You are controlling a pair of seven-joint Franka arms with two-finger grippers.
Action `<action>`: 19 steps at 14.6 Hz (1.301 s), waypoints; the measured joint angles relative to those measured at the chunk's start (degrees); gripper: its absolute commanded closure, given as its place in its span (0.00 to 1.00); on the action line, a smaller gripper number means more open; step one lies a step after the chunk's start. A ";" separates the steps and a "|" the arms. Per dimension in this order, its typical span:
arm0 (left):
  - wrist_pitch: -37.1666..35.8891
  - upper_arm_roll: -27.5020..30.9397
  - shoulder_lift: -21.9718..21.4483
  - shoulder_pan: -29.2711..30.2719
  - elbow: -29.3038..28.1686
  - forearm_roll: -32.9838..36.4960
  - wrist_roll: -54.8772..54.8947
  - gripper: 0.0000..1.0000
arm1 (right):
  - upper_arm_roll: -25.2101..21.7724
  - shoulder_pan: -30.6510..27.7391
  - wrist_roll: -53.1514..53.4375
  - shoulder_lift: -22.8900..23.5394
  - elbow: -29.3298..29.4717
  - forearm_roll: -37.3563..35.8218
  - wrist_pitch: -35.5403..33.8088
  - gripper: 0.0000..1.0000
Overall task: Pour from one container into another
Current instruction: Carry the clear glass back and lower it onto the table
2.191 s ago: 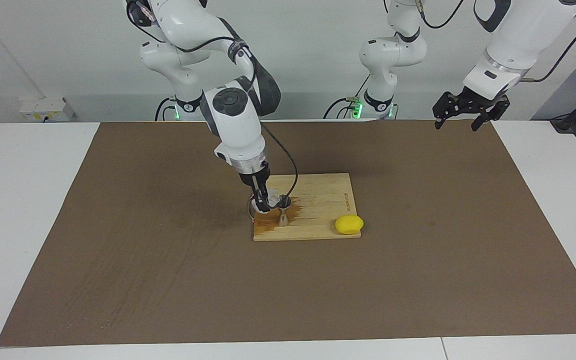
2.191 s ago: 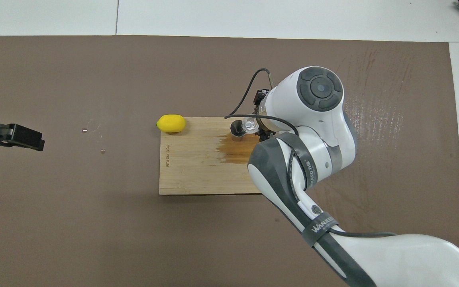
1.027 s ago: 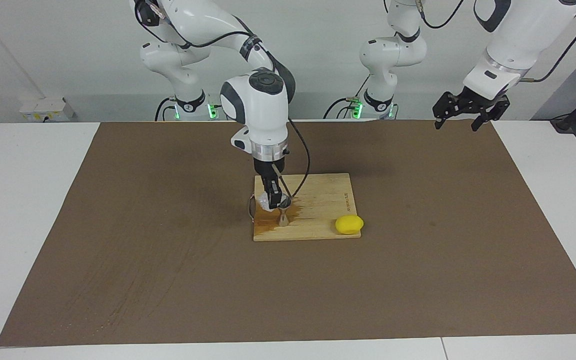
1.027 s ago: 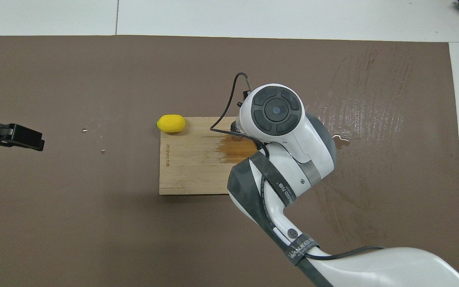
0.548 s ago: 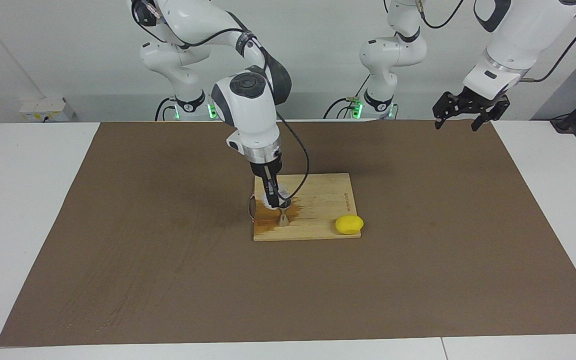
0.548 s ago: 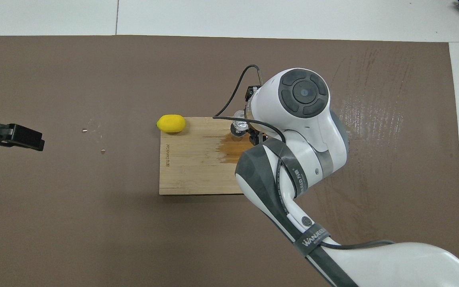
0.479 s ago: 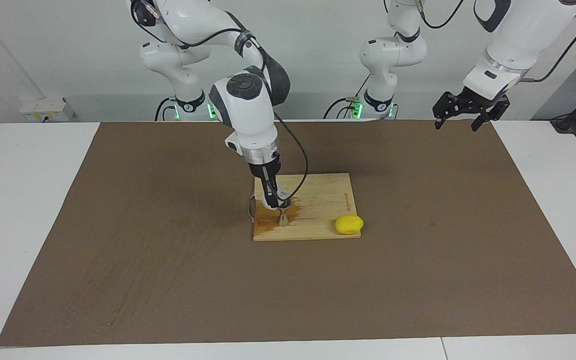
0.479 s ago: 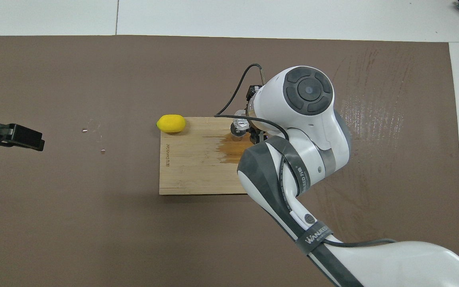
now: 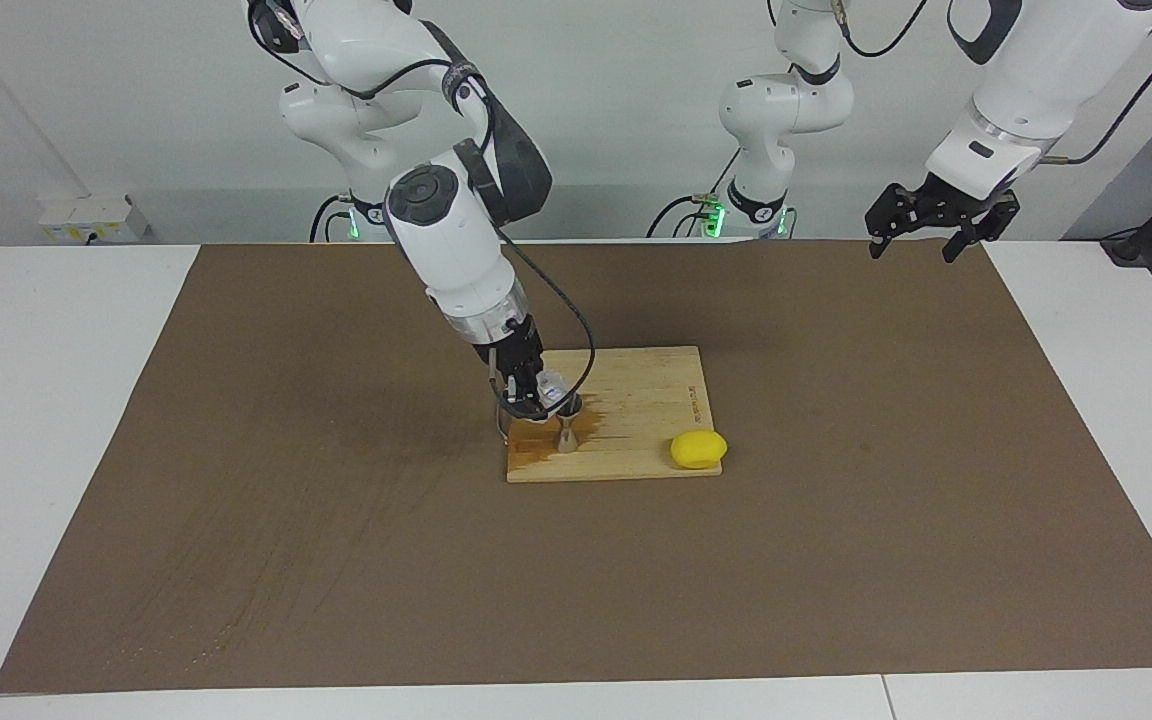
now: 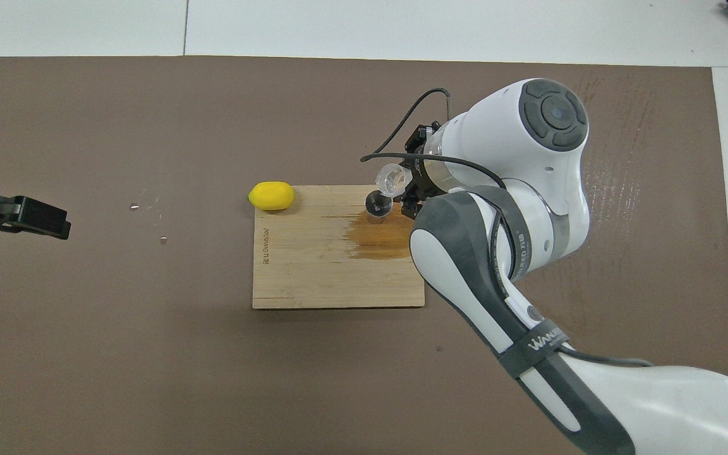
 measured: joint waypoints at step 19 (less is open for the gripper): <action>0.00 0.00 0.00 0.00 0.00 0.00 0.00 0.00 | -0.29 -21.10 -31.61 -1.49 -12.62 28.11 0.27 1.00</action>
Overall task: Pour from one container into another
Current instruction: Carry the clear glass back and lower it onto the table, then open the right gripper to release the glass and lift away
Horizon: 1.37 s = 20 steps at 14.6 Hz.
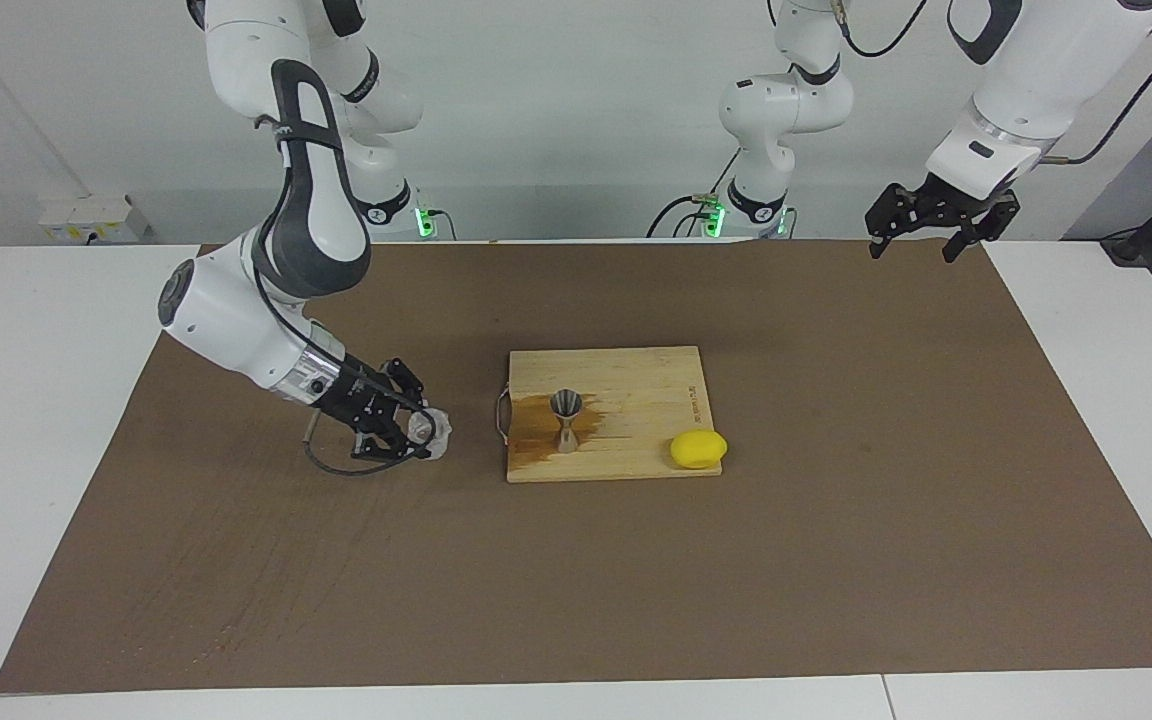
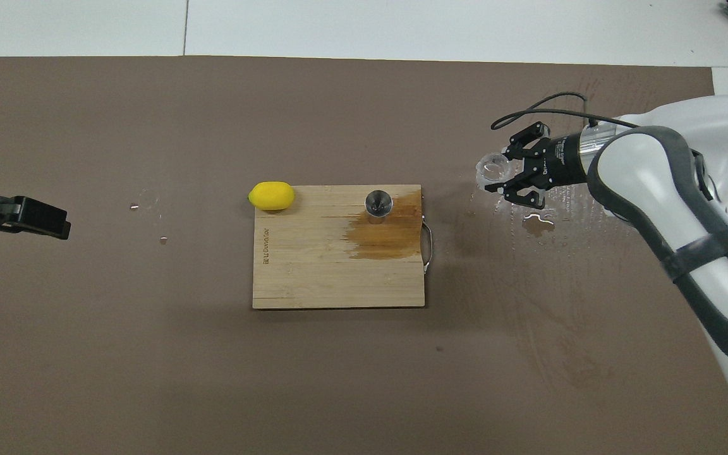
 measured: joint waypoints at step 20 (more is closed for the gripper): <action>4.82 -0.15 0.01 0.06 -0.10 0.00 0.00 0.00 | -0.04 -13.52 -23.05 4.55 -8.78 5.22 -5.36 1.00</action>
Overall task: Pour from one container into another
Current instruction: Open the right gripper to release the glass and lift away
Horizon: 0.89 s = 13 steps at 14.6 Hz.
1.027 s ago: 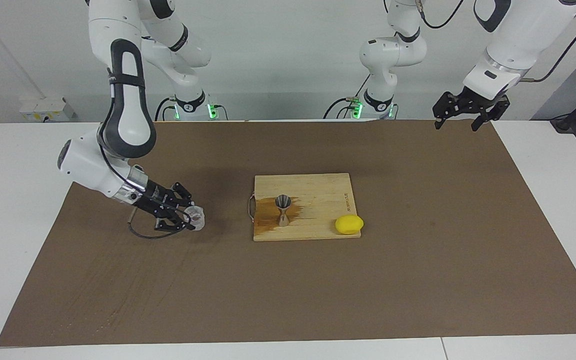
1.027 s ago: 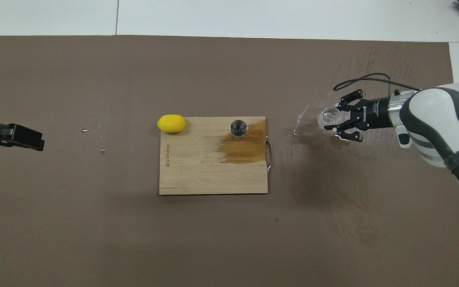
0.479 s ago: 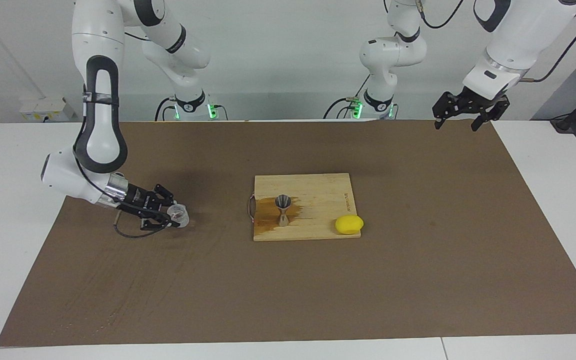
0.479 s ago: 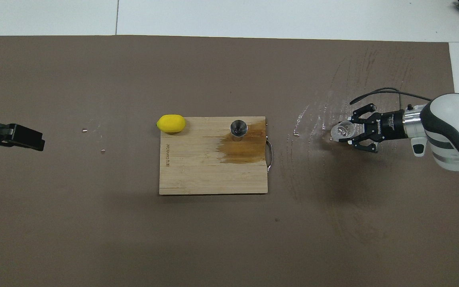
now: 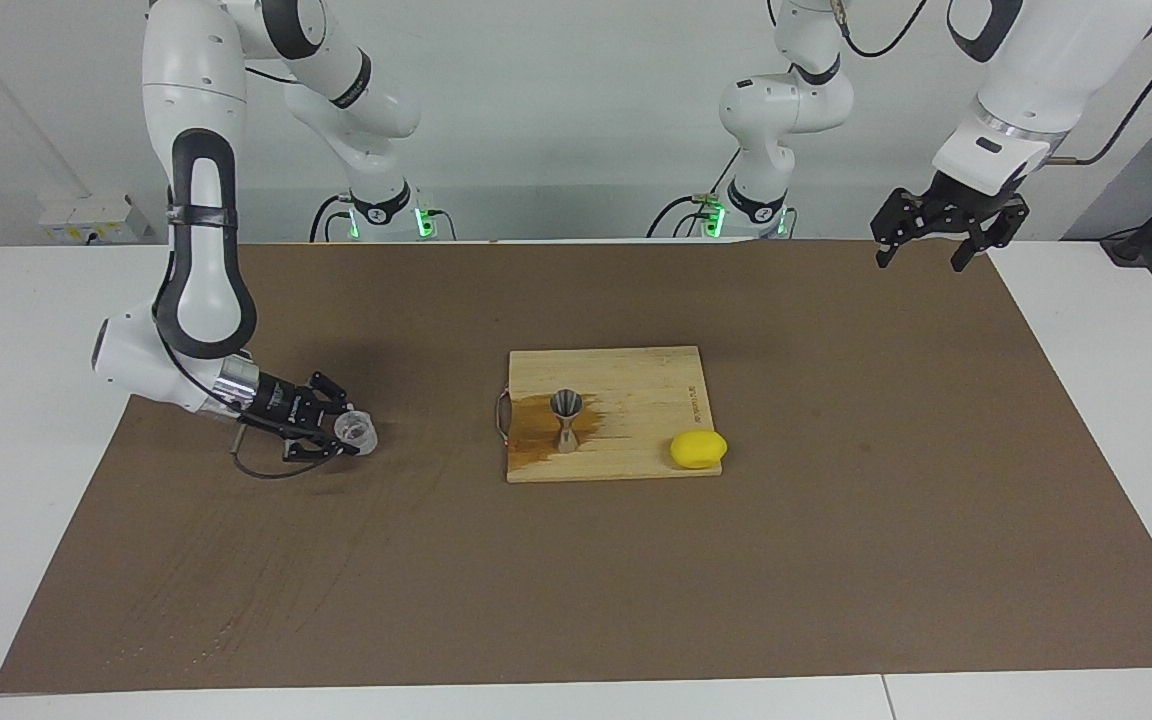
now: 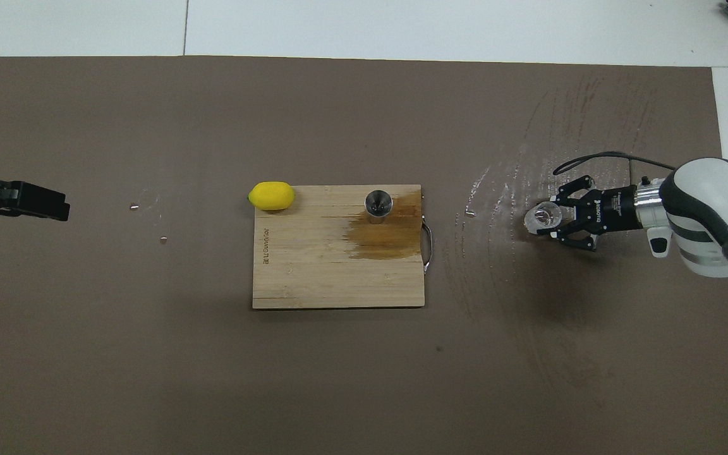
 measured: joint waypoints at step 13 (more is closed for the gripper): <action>1.25 -0.05 0.00 -0.02 -0.94 0.00 0.00 0.00 | -0.31 -2.00 -2.69 -3.31 -1.09 -0.11 -0.05 0.00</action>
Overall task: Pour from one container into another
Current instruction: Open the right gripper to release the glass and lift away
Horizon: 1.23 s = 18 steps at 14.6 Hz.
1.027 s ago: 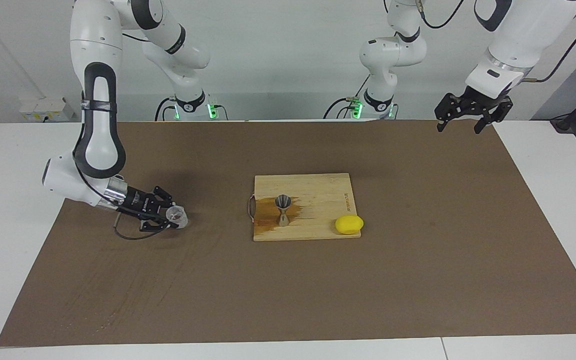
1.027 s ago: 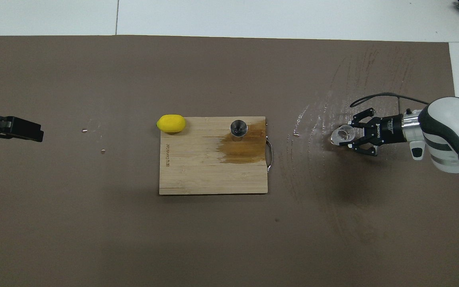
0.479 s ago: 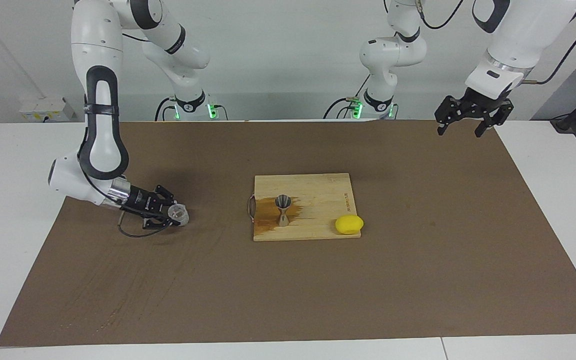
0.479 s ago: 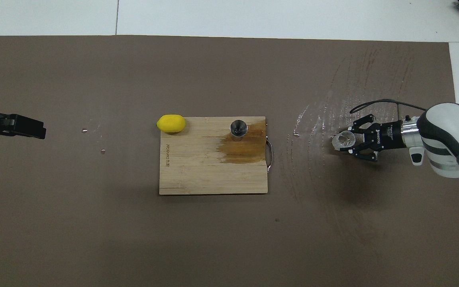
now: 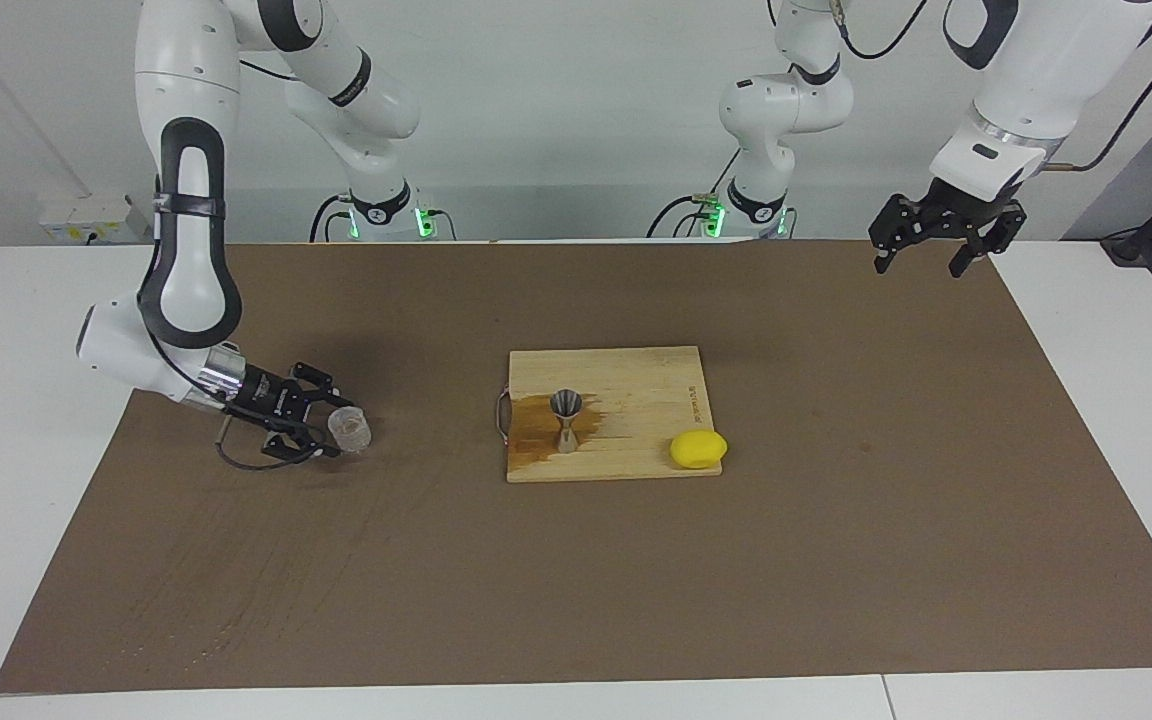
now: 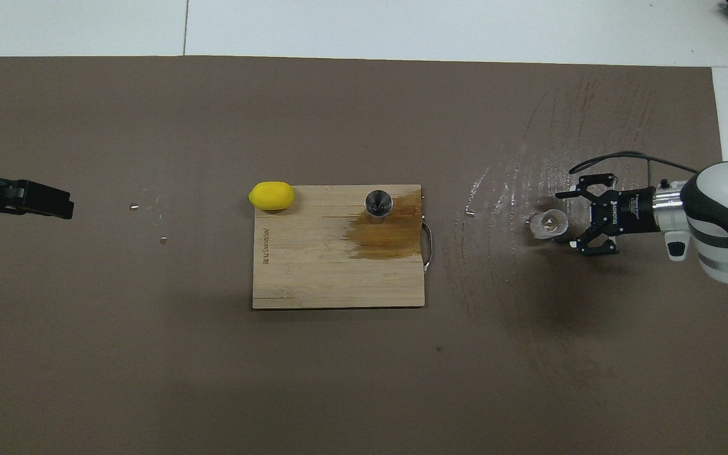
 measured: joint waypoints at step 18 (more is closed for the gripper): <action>-0.02 -0.01 0.00 -0.03 -0.19 0.00 0.00 0.00 | 1.00 12.52 -43.01 -12.87 3.58 -41.64 -0.58 0.00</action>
